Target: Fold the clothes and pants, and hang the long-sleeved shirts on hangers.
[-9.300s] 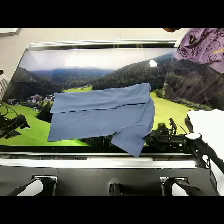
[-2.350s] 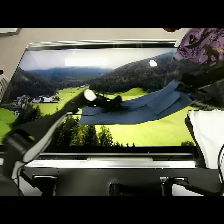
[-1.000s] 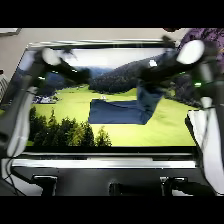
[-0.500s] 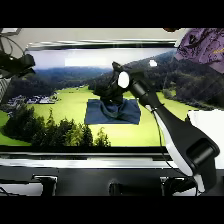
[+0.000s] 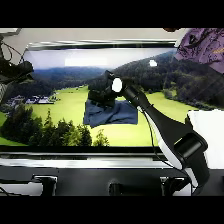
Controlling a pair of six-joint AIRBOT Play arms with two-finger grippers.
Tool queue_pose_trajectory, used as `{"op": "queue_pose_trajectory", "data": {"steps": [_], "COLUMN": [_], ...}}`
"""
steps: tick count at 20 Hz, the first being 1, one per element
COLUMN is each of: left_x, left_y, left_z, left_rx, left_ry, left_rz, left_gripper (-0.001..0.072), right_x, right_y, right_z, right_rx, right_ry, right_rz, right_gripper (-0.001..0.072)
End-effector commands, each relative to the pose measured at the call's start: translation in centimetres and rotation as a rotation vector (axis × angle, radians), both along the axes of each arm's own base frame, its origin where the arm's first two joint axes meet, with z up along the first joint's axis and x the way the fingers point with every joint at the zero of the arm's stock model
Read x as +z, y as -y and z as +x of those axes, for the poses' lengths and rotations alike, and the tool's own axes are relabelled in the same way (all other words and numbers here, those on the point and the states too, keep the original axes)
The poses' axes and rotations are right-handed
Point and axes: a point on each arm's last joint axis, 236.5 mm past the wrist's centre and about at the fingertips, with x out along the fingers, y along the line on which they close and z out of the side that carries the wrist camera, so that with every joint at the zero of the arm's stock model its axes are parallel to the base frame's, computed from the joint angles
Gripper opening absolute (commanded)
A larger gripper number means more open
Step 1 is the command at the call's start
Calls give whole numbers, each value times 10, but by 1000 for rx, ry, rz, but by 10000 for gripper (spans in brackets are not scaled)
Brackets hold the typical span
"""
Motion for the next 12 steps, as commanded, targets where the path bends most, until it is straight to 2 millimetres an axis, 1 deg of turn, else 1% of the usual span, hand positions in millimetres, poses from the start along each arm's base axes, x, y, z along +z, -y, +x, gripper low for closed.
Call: {"op": "queue_pose_trajectory", "data": {"steps": [1, 2, 4, 5, 6, 7, 8, 9, 10, 11, 12], "left_x": [-3, -3, -3, -2, -2, -2, -2, -2, -2, -2, -2], "left_y": [-1, -1, -1, -1, -1, -1, -2, -2, -2, -2, -2], "left_z": [0, 0, 2, 2, 3, 3, 3, 3, 3, 3, 3], "left_rx": [3, 4, 5, 8, 9, 9, 9, 9, 9, 9, 9], "left_ry": [-8, -6, 0, 2, 5, 6, 6, 6, 6, 6, 6], "left_rz": [-1, -1, -1, -2, -2, -2, -1, -1, -1, -1, -1], "left_gripper": [13, 14, 14, 14, 14, 14, 14, 14, 14, 14, 14], "right_x": [41, 55, 84, 97, 109, 116, 120, 118, 112, 103, 89], "right_y": [-7, 0, 39, 68, 104, 141, 183, 221, 260, 292, 319], "right_z": [5, 7, 20, 29, 38, 45, 51, 53, 55, 57, 57], "right_rx": [47, 47, 34, 26, 13, 2, -7, -11, -25, -52, -84], "right_ry": [112, 134, 167, 189, 213, 228, 236, 231, 210, 190, 161], "right_rz": [70, 68, 55, 40, 16, -12, -49, -84, -113, -125, -119], "right_gripper": [389, 441, 443, 474, 490, 489, 487, 486, 484, 482, 482]}}
